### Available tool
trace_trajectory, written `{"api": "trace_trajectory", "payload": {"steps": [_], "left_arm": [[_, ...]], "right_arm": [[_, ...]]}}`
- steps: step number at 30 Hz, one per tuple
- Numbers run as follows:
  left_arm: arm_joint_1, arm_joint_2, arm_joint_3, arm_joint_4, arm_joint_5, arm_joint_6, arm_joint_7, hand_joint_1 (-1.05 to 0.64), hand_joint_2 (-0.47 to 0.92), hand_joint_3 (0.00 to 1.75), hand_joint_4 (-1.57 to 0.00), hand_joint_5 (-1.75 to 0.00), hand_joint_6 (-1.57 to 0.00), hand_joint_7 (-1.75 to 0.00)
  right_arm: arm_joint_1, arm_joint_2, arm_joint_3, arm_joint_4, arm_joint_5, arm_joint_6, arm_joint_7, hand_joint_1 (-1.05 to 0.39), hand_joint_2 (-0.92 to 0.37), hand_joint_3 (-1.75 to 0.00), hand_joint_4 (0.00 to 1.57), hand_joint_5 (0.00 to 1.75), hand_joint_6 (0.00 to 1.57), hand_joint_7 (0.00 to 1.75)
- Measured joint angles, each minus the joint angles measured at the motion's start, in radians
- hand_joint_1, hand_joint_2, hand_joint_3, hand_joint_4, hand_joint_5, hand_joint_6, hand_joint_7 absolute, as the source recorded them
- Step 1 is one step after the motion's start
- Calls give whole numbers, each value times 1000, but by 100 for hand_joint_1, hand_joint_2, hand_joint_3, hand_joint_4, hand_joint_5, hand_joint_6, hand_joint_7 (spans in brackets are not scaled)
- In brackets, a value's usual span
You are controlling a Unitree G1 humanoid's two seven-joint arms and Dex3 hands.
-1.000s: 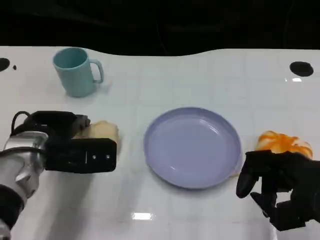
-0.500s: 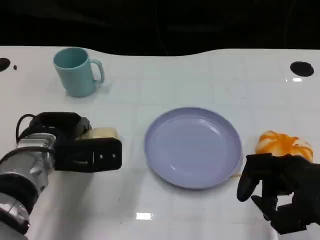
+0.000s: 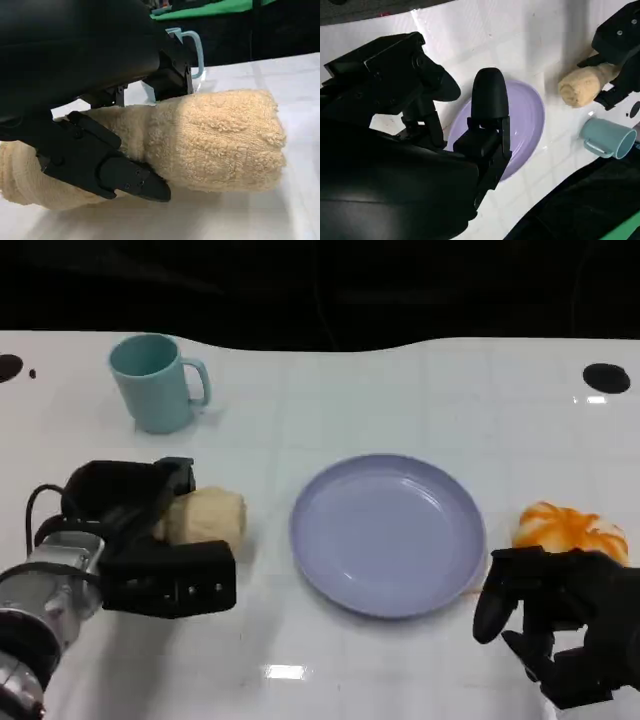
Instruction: Grasp the towel on the left side of the plate with the left hand and place it into the plate.
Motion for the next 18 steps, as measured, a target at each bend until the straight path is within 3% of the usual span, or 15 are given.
{"api": "trace_trajectory", "payload": {"steps": [5,7,10,18], "left_arm": [[2,14,27,-61,-19,-21,17,-19,81,42,-84,-175,-56,-175],[4,18,42,-94,-30,-28,17,-17,64,78,-84,-175,-59,-174],[6,20,66,-133,-55,-38,13,-18,55,96,-87,-175,-62,-174],[12,19,88,-303,-72,-43,-11,-20,58,75,-90,-175,-65,-175]], "right_arm": [[-12,1,8,1,-4,1,-1,2,-55,-111,72,175,71,142],[-14,2,13,1,-5,1,-2,3,-55,-110,73,175,71,142],[-15,5,17,4,-6,1,-5,2,-55,-110,73,175,72,142],[-18,8,33,8,-13,4,-9,1,-56,-108,72,175,71,140]]}}
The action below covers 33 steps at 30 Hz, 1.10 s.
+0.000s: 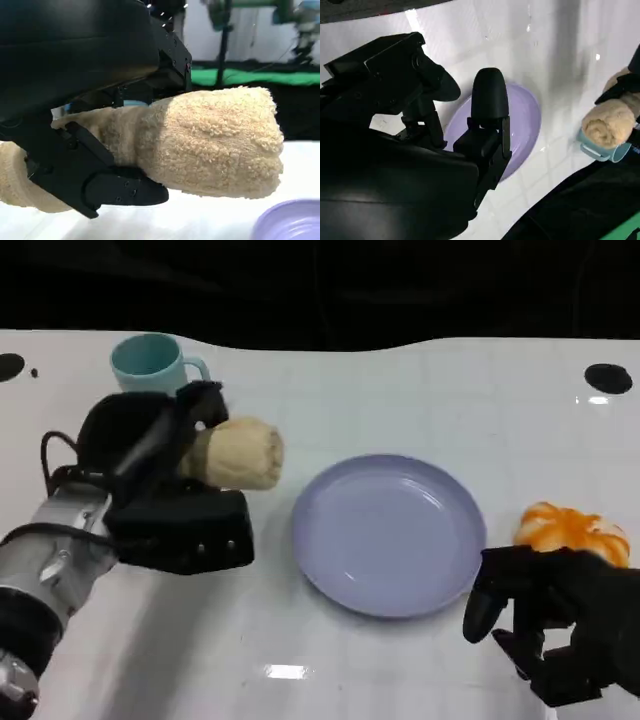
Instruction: Grasp the towel on the left side of the plate with the left hand and place it into the plate.
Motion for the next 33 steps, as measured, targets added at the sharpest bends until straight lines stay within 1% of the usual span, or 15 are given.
{"api": "trace_trajectory", "payload": {"steps": [6,8,10,12,13,16,20,25,26,27,28,29,30,31,33], "left_arm": [[20,-14,8,-152,-18,-2,-73,-19,46,96,-91,-175,-67,-175],[38,-28,8,-232,-21,27,-123,-19,42,109,-89,-175,-65,-175],[52,-45,8,-318,-21,79,-189,-20,42,112,-87,-175,-62,-175],[62,-65,5,-396,-18,134,-253,-20,42,109,-86,-175,-63,-175],[65,-75,1,-426,-12,161,-278,-19,44,102,-87,-175,-62,-175],[72,-108,-18,-484,14,213,-318,-18,50,90,-87,-175,-62,-175],[84,-146,-47,-509,48,253,-347,-18,54,90,-88,-175,-62,-175],[103,-185,-76,-526,55,277,-397,-17,52,90,-87,-175,-61,-173],[103,-190,-80,-529,57,282,-400,-18,53,86,-84,-174,-60,-163],[103,-197,-85,-532,60,292,-405,-20,61,69,-77,-171,-70,-125],[103,-203,-88,-532,62,299,-413,-22,70,50,-72,-161,-79,-93],[104,-211,-91,-533,61,310,-423,-23,78,35,-70,-156,-87,-71],[105,-218,-93,-533,60,316,-433,-29,86,21,-65,-126,-86,-45],[106,-220,-94,-533,58,317,-444,-31,90,15,-64,-111,-86,-34],[106,-217,-98,-533,56,317,-465,-32,91,12,-64,-104,-87,-27]], "right_arm": [[0,5,3,-4,0,17,-5,0,-57,-106,72,175,71,140],[-3,5,3,-8,0,26,-5,0,-57,-106,73,175,71,140],[-5,5,3,-10,0,36,-6,0,-58,-105,73,175,71,141],[-6,5,4,-11,0,38,-6,0,-57,-105,73,175,71,141],[-6,5,4,-12,0,38,-6,0,-57,-105,73,175,71,141],[-6,5,4,-15,-1,38,-6,0,-57,-106,73,175,71,141],[-5,5,4,-26,-1,39,-6,1,-57,-107,73,175,71,141],[-4,4,2,-38,0,39,-6,1,-57,-106,73,175,71,141],[-2,4,1,-38,1,39,-6,1,-57,-106,73,175,71,141],[-1,4,0,-39,1,39,-6,1,-57,-107,73,175,71,141],[0,4,0,-39,1,39,-6,1,-57,-107,72,175,71,141],[0,3,0,-39,1,39,-6,1,-57,-107,72,175,71,141],[0,2,0,-39,1,39,-5,1,-57,-107,72,175,71,141],[0,0,0,-39,1,38,-5,1,-57,-107,73,175,71,141],[0,-1,0,-39,1,38,-4,1,-57,-107,73,175,71,141]]}}
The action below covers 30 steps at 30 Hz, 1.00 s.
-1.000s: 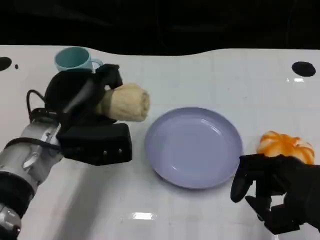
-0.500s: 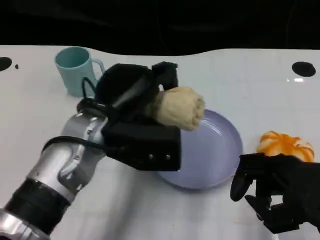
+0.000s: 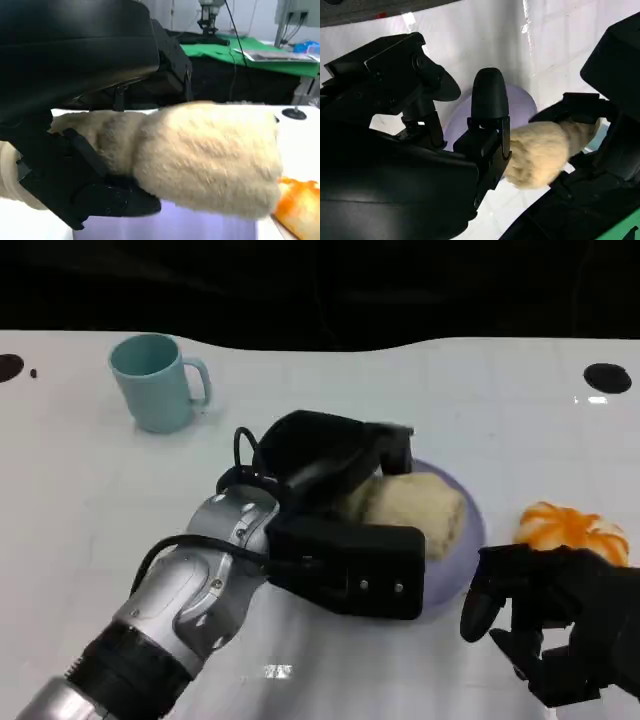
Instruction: Grasp the towel on the left side of the plate with the left hand and place it into the plate.
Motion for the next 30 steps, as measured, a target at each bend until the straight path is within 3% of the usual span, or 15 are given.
{"api": "trace_trajectory", "payload": {"steps": [2,5,7,18,22,26,30], "left_arm": [[0,4,-3,-2,0,0,-20,-45,92,12,-44,-61,-57,-7],[0,22,-13,-10,0,1,-80,-56,92,12,-33,-41,-40,-1],[0,32,-14,-15,1,7,-105,-60,92,12,-30,-37,-35,0],[4,60,-7,-55,0,5,-124,-64,92,12,-30,-41,-36,-2],[35,90,18,-88,-31,-9,-145,-52,92,21,-45,-50,-52,-9],[86,111,83,-143,-131,-26,-173,-45,92,23,-63,-71,-70,-14],[128,126,154,-222,-228,-7,-222,-37,92,23,-65,-75,-76,-15]], "right_arm": [[0,0,0,0,0,0,0,0,-57,-107,73,175,71,141],[0,-6,0,-2,0,0,3,0,-57,-107,73,175,70,140],[0,-8,-1,-2,0,0,6,0,-56,-107,72,175,71,140],[1,-11,-1,-2,0,-11,7,2,-56,-107,72,175,71,140],[5,-11,-4,1,2,-23,7,3,-57,-108,73,175,72,141],[9,-11,-9,7,9,-37,7,2,-57,-108,73,175,71,142],[12,-10,-16,10,12,-39,7,2,-56,-109,73,175,71,142]]}}
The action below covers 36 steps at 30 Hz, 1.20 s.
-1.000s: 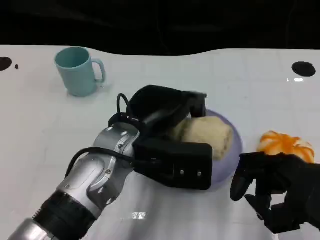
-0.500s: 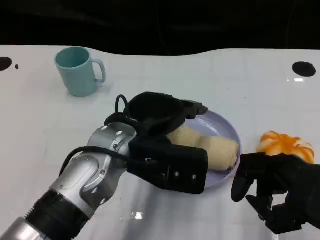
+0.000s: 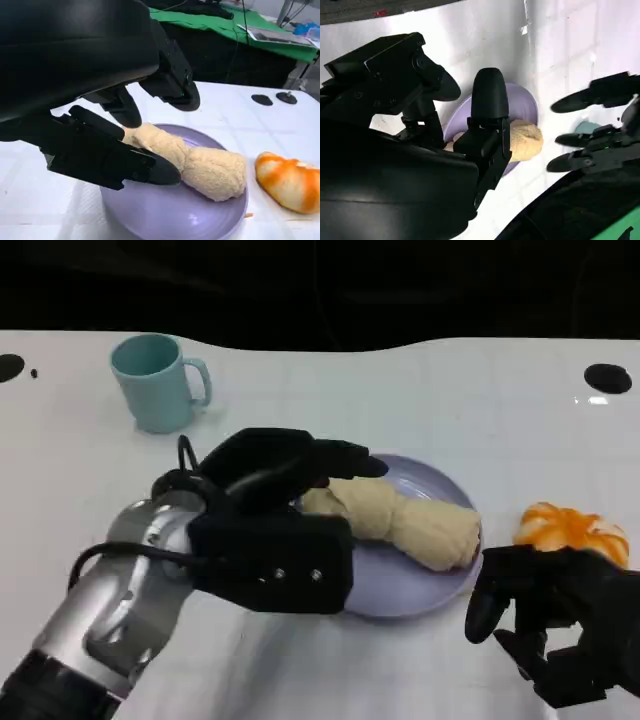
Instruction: Grasp the towel on the left side of the plate with the left hand and place it into the plate.
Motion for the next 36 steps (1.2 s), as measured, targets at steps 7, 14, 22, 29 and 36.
{"api": "trace_trajectory", "payload": {"steps": [7,14,22,29,36], "left_arm": [[110,4,164,-228,-264,154,-132,-26,92,26,-72,-83,-84,-16],[258,-2,298,-416,-509,326,-154,-18,70,70,-72,-116,-92,-32],[394,-64,423,-665,-732,680,-71,-9,49,131,-73,-171,-76,-127],[467,-67,571,-772,-968,990,-39,-12,66,107,-77,-175,-72,-149],[493,-74,609,-806,-1035,1123,50,-9,65,112,-83,-175,-72,-164]], "right_arm": [[2,0,-4,1,-1,-2,0,2,-55,-110,73,175,71,143],[4,0,-5,0,0,-4,2,2,-55,-111,72,175,71,142],[-1,0,-4,0,1,-1,5,2,-54,-111,73,175,71,142],[2,-2,-8,3,-2,-15,9,1,-54,-111,73,175,72,141],[12,-6,-27,7,9,-30,19,3,-54,-111,72,175,71,142]]}}
